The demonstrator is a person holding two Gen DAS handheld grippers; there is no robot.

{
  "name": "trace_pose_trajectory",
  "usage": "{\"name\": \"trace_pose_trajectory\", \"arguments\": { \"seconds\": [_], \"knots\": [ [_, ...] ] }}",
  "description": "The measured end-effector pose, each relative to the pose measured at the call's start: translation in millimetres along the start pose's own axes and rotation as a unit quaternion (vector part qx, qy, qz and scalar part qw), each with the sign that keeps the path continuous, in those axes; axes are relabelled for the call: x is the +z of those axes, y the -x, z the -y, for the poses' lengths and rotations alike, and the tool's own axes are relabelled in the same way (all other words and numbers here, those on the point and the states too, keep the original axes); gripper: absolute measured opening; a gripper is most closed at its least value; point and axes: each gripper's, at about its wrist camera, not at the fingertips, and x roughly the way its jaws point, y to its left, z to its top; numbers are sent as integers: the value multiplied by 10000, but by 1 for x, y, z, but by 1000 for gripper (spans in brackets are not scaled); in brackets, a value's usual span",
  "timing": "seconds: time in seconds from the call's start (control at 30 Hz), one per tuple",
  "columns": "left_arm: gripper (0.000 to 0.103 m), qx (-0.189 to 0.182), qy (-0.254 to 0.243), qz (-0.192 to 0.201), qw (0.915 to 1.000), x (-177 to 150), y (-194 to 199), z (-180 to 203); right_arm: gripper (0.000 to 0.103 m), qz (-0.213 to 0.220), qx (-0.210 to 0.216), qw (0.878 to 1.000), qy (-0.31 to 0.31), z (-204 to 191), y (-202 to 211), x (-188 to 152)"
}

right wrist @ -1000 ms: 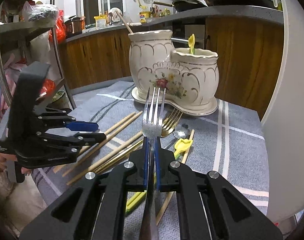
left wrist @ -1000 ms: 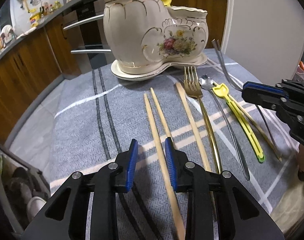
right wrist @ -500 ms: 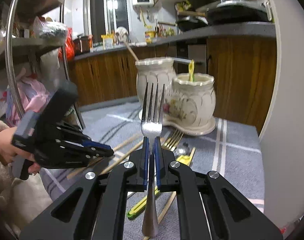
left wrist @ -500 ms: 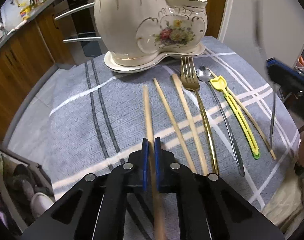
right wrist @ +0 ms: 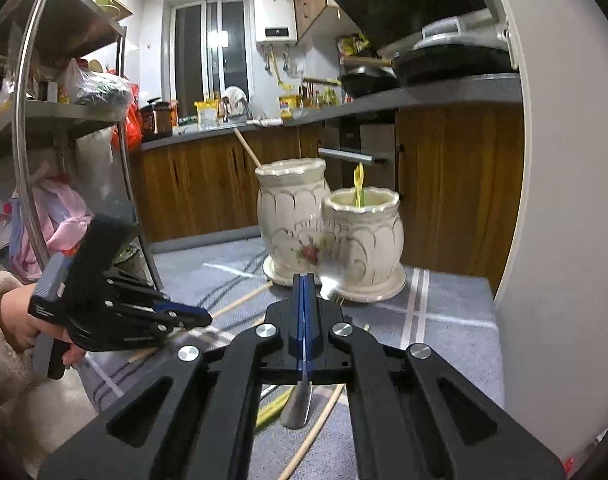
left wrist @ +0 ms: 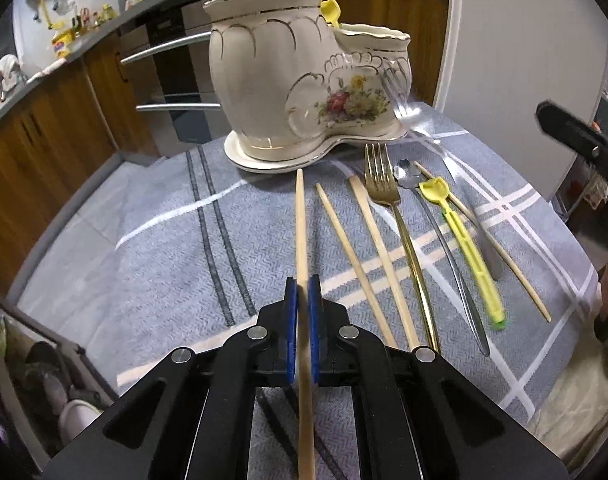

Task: Organize utensils
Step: 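Grasp a silver fork with the right tool while the left tool grasps a chopstick, then carry the fork and chopstick up and lower them into the ceramic holder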

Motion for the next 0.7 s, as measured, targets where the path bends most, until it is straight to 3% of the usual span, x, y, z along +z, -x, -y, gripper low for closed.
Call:
{"name": "trace_pose_trajectory", "arguments": {
  "seconds": [0.17,0.3,0.4,0.47,0.53,0.7],
  "knots": [
    [6,-70,111,76,9999,-3,2,-4,0,-74,-25,10000,-8,0,-2,-1],
    [6,-126,214,222,9994,-5,10,-10,1,-758,-42,9971,-74,4,-25,-9],
    [6,-159,272,317,9990,-8,15,-12,6,-1318,-63,9912,-137,3,-44,-17],
    [6,-213,283,401,9986,-8,20,-13,22,-1546,38,9878,-204,-1,-53,-20],
    [6,-252,288,468,9982,-8,23,-13,28,-1597,57,9869,-200,-5,-56,-19],
    [6,-376,268,579,9972,-6,27,-12,28,-1853,-59,9826,-120,-12,-75,-17]
  ]
}}
